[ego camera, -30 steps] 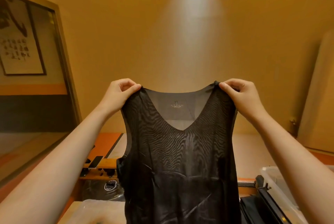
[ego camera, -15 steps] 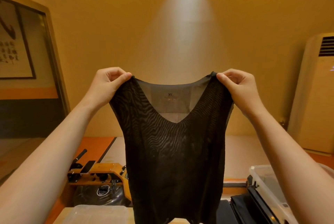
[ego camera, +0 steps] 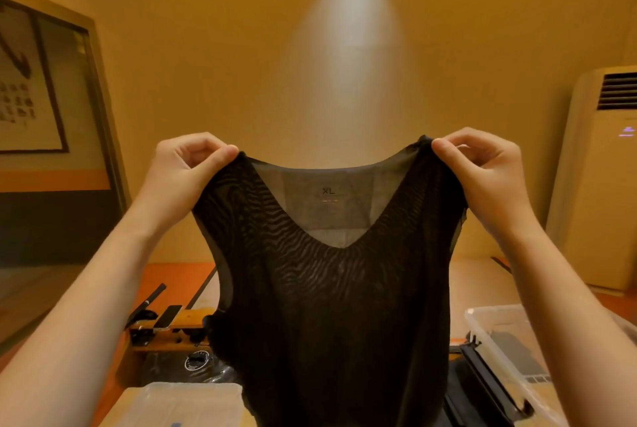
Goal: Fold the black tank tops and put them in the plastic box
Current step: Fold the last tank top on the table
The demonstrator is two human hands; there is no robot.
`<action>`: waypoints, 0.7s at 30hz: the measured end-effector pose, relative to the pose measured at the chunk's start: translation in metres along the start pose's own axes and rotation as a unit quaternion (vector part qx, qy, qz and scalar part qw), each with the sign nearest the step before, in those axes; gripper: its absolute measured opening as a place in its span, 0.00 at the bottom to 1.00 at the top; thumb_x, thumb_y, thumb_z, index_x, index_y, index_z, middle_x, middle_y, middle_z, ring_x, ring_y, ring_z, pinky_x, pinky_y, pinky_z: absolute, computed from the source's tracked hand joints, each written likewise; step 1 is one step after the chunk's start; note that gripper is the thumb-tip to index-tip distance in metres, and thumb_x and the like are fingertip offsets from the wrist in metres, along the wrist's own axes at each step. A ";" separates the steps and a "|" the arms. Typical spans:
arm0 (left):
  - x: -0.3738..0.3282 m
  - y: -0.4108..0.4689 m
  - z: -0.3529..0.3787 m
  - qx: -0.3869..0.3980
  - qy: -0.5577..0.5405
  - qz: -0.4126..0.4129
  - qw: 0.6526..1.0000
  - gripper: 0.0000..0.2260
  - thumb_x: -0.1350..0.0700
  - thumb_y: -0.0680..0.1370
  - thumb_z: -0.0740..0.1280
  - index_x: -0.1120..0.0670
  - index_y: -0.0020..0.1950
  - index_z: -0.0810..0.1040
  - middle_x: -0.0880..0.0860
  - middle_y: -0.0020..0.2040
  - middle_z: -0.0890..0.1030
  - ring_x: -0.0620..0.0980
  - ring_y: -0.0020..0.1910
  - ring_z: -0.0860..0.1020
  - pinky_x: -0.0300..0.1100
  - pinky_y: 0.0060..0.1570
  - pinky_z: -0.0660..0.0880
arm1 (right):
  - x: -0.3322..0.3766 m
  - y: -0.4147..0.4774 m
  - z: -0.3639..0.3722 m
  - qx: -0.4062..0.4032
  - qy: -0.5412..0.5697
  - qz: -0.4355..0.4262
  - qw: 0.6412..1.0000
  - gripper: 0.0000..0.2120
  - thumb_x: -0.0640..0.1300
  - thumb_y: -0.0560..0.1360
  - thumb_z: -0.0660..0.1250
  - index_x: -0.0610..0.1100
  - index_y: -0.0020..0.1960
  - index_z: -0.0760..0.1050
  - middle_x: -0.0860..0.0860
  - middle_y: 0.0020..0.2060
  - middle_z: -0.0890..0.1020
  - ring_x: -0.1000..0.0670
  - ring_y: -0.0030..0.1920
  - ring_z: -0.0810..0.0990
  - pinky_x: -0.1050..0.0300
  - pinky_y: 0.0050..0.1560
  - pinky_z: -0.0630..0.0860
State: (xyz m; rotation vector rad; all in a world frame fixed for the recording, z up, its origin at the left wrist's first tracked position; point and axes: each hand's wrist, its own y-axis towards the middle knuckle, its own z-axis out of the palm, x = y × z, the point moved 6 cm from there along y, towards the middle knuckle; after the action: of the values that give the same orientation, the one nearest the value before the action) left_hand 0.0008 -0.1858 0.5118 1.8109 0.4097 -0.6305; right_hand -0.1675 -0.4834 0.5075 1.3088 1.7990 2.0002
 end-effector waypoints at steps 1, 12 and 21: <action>-0.002 0.000 -0.001 -0.001 0.005 0.003 1.000 0.07 0.56 0.77 0.68 0.58 0.43 0.81 0.47 0.36 0.83 0.45 0.40 0.82 0.36 0.37 0.78 | 0.003 0.000 0.000 0.001 0.002 -0.004 1.000 0.06 0.42 0.77 0.68 0.46 0.42 0.80 0.56 0.34 0.82 0.55 0.39 0.81 0.61 0.36 0.76; 0.058 0.018 0.015 0.037 0.011 -0.100 0.994 0.10 0.53 0.78 0.67 0.58 0.42 0.81 0.47 0.35 0.82 0.40 0.36 0.78 0.31 0.35 0.73 | -0.033 0.014 0.021 0.130 -0.103 0.101 0.981 0.10 0.51 0.77 0.66 0.48 0.42 0.81 0.53 0.34 0.82 0.58 0.35 0.80 0.65 0.29 0.73; 0.314 -0.053 0.111 0.234 0.245 -0.284 0.897 0.14 0.50 0.79 0.66 0.55 0.36 0.76 0.52 0.35 0.78 0.49 0.37 0.75 0.43 0.35 0.66 | -0.296 -0.091 0.117 0.236 -0.291 0.340 0.862 0.12 0.50 0.79 0.65 0.42 0.43 0.79 0.45 0.40 0.81 0.45 0.42 0.79 0.56 0.35 0.68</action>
State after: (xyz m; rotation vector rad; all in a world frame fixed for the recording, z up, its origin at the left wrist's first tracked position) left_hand 0.1972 -0.2841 0.2555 2.3307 1.2515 -0.6989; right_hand 0.0525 -0.5570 0.2716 2.6425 1.6823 1.1071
